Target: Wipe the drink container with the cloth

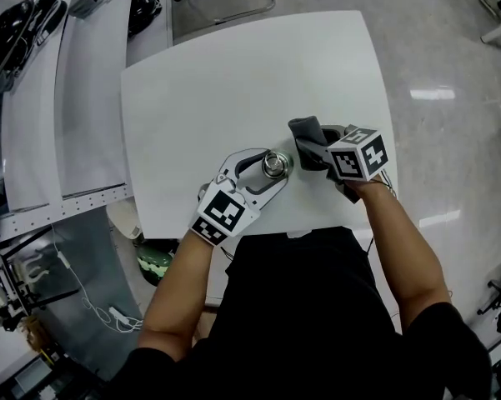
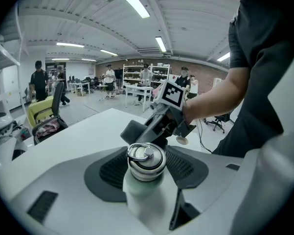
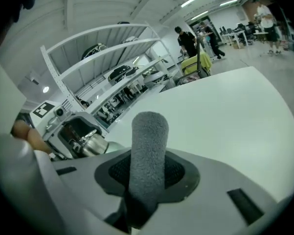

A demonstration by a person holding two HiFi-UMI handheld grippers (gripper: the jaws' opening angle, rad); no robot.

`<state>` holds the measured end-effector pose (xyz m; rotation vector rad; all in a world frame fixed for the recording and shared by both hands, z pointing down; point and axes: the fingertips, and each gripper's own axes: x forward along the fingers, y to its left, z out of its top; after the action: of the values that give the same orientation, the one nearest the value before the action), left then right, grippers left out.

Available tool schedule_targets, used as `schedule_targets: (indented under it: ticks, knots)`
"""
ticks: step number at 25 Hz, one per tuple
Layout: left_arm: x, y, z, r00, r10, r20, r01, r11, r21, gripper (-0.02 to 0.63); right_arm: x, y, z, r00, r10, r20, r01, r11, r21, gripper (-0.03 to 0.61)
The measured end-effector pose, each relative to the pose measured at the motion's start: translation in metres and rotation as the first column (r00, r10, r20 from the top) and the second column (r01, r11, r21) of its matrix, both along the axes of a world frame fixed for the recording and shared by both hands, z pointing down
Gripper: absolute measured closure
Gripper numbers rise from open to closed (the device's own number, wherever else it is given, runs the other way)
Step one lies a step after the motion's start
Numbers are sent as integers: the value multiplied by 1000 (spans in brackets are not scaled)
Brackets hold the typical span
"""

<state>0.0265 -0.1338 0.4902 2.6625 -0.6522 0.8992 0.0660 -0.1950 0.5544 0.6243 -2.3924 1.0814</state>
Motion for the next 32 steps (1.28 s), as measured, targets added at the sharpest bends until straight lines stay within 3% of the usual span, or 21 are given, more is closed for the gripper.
schedule_targets:
  ticks: [3, 7, 14, 17, 22, 32]
  knots:
    - [0, -2, 0, 1000, 19, 3, -19, 1000, -1, 360, 12, 15, -13, 995, 76, 58, -76, 997, -8, 465]
    - [0, -1, 1, 1000, 1, 6, -1, 1000, 14, 356, 22, 28, -22, 988, 143, 61, -145, 989, 25, 465]
    - [4, -3, -7, 981, -187, -44, 190, 981, 51, 344, 27, 33, -42, 981, 165, 103, -171, 984, 57, 465]
    - [1, -3, -3, 954, -297, -30, 299, 952, 67, 325, 29, 35, -47, 979, 166, 117, -175, 983, 64, 465]
    - [4, -7, 1, 883, -469, -14, 469, 881, 65, 319, 35, 41, -47, 983, 148, 107, -156, 985, 68, 465]
    - [3, -13, 16, 776, -631, 8, 631, 776, 13, 319, 44, 46, -54, 993, 60, 100, -70, 993, 96, 465]
